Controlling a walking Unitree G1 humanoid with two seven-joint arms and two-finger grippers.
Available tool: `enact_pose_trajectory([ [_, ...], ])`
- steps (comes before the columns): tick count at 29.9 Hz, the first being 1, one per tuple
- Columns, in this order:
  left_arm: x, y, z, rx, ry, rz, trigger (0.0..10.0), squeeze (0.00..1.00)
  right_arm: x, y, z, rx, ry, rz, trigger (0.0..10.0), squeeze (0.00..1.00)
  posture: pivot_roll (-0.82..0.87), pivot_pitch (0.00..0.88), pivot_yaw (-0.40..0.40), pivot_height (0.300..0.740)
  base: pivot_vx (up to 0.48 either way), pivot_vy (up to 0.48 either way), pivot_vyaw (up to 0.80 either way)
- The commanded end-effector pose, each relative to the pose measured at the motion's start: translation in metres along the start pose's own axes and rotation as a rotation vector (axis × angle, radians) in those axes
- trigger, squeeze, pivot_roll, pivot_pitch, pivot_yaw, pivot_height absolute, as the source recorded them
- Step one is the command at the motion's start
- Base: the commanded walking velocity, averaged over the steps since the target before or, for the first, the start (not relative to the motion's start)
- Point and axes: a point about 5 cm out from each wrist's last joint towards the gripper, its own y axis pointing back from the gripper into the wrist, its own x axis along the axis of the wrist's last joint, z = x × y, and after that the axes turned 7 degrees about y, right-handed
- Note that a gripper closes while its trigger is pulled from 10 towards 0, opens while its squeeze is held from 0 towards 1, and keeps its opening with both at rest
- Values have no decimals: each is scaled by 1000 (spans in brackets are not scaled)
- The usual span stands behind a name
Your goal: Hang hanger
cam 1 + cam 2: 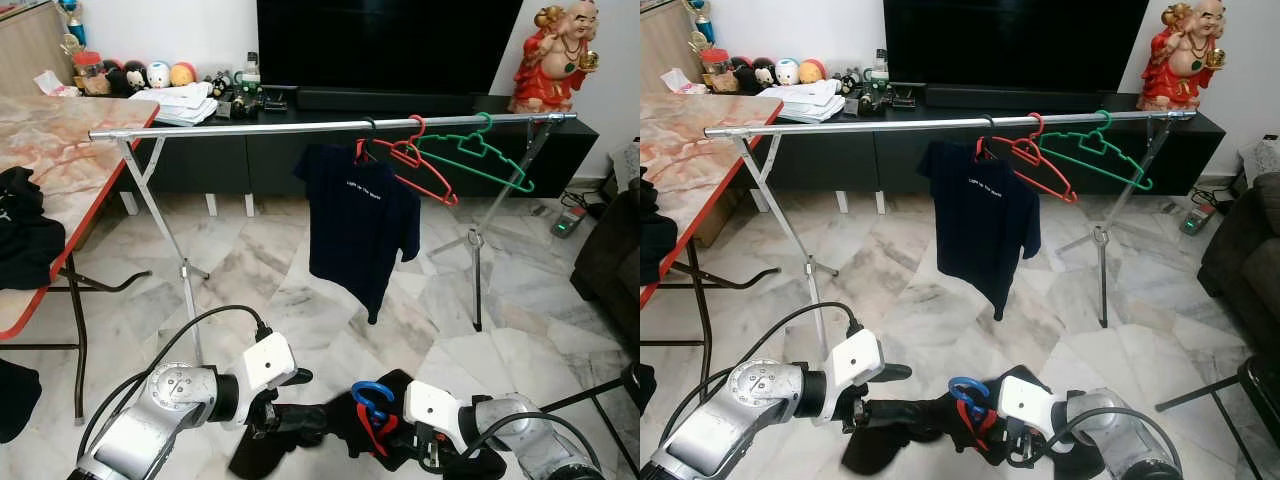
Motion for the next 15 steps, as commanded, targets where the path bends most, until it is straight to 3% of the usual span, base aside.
enact_pose_trajectory([
  [1, -7, -2, 3, -31, -10, -45, 10000, 1000, 12, -1, 5, -2, 36, 51, 0, 0, 63, 65, -39, 740, 0, 0, 0],
  [5, -20, -7, 5, -56, -36, -135, 10000, 1000, 22, -2, 6, 24, 97, 74, 0, 0, 59, 66, -39, 740, 0, 0, 0],
  [13, -21, -14, -1, -5, -50, -134, 10000, 1000, 35, 1, 4, 66, 138, 134, 0, 0, 46, 67, -30, 740, 0, 0, 0],
  [14, -22, -16, -3, 13, -57, -138, 10000, 671, 37, 1, 3, 78, 146, 140, 0, 0, 47, 67, -31, 740, 0, 0, 0],
  [15, -22, -16, -3, 13, -57, -138, 10000, 671, 37, 1, 3, 78, 146, 140, 0, 0, 47, 67, -31, 740, 0, 0, 0],
])
